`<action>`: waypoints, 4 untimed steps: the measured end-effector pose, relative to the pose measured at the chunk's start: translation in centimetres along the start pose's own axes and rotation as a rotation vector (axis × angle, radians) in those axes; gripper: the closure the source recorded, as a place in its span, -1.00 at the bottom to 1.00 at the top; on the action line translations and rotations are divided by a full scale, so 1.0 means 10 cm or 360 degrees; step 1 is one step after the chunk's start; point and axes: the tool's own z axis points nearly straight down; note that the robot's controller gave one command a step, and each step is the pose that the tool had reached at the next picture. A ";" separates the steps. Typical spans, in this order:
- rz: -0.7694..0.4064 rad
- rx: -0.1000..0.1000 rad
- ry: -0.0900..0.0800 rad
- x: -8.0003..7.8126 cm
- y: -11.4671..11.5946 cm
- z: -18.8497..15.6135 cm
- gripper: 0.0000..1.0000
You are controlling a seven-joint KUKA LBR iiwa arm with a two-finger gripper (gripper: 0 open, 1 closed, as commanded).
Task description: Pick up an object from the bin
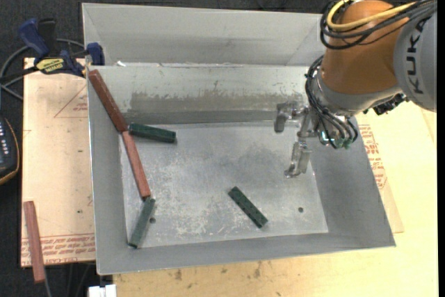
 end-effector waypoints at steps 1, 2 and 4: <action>0.0070 -0.0001 0.0002 0.38 0.39 1.47 -1.00; 0.0198 -0.0002 -0.0005 0.85 0.58 1.13 -1.00; 0.1089 -0.0002 -0.0004 0.86 0.60 1.44 -1.00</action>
Offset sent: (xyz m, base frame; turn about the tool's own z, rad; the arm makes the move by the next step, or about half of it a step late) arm -0.0365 0.0380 -0.1426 0.0468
